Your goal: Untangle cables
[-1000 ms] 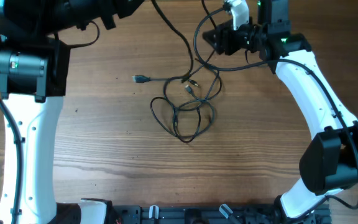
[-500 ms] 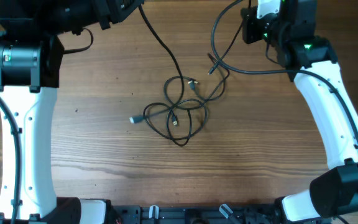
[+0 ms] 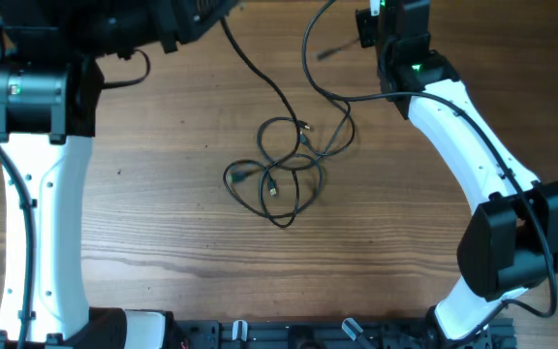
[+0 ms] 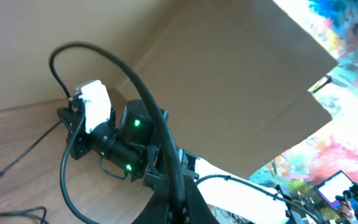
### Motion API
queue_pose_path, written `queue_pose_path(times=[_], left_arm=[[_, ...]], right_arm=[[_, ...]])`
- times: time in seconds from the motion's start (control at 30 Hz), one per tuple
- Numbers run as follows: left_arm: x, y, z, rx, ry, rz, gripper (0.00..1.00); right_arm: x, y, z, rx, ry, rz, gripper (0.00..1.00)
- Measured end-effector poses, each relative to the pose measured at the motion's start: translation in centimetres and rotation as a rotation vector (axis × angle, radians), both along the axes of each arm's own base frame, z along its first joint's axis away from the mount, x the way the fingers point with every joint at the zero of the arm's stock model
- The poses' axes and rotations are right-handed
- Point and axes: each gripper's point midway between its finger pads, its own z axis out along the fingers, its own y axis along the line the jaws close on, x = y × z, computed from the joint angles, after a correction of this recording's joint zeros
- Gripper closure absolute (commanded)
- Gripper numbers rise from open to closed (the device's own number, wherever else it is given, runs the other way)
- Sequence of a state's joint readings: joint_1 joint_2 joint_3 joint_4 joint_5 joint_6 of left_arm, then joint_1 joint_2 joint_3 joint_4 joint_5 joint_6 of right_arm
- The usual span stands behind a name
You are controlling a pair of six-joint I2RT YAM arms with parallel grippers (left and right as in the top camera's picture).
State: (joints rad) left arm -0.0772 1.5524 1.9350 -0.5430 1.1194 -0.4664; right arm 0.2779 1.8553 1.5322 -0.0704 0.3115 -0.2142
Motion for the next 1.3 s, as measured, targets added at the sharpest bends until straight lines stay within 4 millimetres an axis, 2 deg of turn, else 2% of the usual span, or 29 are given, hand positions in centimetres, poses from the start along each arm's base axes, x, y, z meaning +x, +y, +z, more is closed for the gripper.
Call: queue_pose_path(times=[0.07, 0.17, 0.27, 0.33, 0.37, 0.47, 0.5, 0.53, 0.63, 0.67, 0.7, 0.73, 0.77, 0.8, 0.83, 0.87, 0.97, 1.0, 1.07, 1.2, 1.3], left_arm=[[0.0, -0.9, -0.7, 0.018, 0.017, 0.004, 0.96], [1.2, -1.5, -1.5, 0.047, 0.006, 0.048, 0.96], [3.1, -2.8, -1.9, 0.056, -0.049, 0.064, 0.96], [4.1, -4.4, -1.6, 0.038, -0.113, 0.049, 0.96], [4.6, -5.5, -0.7, 0.013, -0.173, 0.039, 0.96], [4.9, -9.3, 0.8, -0.058, -0.261, 0.014, 0.96], [5.0, -10.3, 1.0, -0.078, -0.270, 0.017, 0.96], [4.9, -12.2, 0.9, -0.099, -0.272, 0.014, 0.96], [5.0, -16.2, -1.0, -0.105, -0.219, 0.014, 0.96], [5.0, -18.1, -2.3, -0.097, -0.188, 0.004, 0.96], [5.1, -19.9, -4.0, -0.084, -0.155, -0.007, 0.93], [5.2, -21.5, -5.9, -0.064, -0.118, -0.020, 0.81], [5.4, -22.7, -7.7, -0.043, -0.079, -0.029, 0.50], [5.6, -23.8, -9.9, -0.014, -0.036, -0.037, 0.27], [5.8, -24.5, -11.8, 0.013, 0.008, -0.041, 0.03], [6.1, -25.1, -13.7, 0.042, 0.052, -0.042, 0.00], [7.0, -25.0, -18.6, 0.136, 0.177, -0.007, 0.00], [7.4, -24.6, -19.3, 0.155, 0.196, 0.013, 0.00], [8.0, -23.5, -20.1, 0.184, 0.220, 0.038, 0.00], [10.3, -18.5, -22.5, 0.285, 0.302, 0.149, 0.00], [11.2, -13.0, -24.0, 0.392, 0.371, 0.252, 0.00]], right_arm=[[0.0, 0.2, -0.1, 0.015, 0.005, 0.007, 0.96], [-0.9, 0.5, 0.3, 0.085, 0.031, 0.027, 0.96], [-3.2, 0.6, 3.2, 0.178, 0.043, 0.091, 0.96], [-6.0, -0.3, 6.8, 0.259, 0.033, 0.128, 0.96], [-7.3, -0.9, 8.1, 0.289, 0.032, 0.134, 0.96], [-10.3, -4.1, 11.3, 0.372, 0.012, 0.113, 0.96], [-11.0, -5.6, 11.7, 0.394, 0.015, 0.086, 0.96], [-11.8, -7.3, 11.9, 0.418, 0.025, 0.048, 0.96], [-13.6, -11.7, 10.8, 0.479, 0.077, -0.078, 0.96], [-14.2, -13.2, 9.9, 0.498, 0.110, -0.129, 0.95], [-14.8, -14.0, 9.0, 0.511, 0.145, -0.163, 0.91], [-15.2, -14.7, 8.3, 0.521, 0.176, -0.191, 0.78], [-15.6, -15.3, 7.5, 0.532, 0.204, -0.219, 0.62], [-15.8, -15.7, 7.0, 0.538, 0.224, -0.235, 0.53], [-15.9, -16.0, 6.5, 0.546, 0.239, -0.248, 0.48], [-15.9, -16.1, 6.2, 0.551, 0.249, -0.256, 0.46], [-15.8, -16.2, 5.3, 0.556, 0.277, -0.267, 0.25], [-15.8, -16.2, 5.2, 0.553, 0.282, -0.266, 0.21], [-16.0, -16.2, 4.9, 0.555, 0.295, -0.270, 0.18], [-16.5, -16.0, 4.2, 0.562, 0.333, -0.277, 0.17], [-16.3, -14.8, 3.3, 0.583, 0.382, -0.210, 0.20]])
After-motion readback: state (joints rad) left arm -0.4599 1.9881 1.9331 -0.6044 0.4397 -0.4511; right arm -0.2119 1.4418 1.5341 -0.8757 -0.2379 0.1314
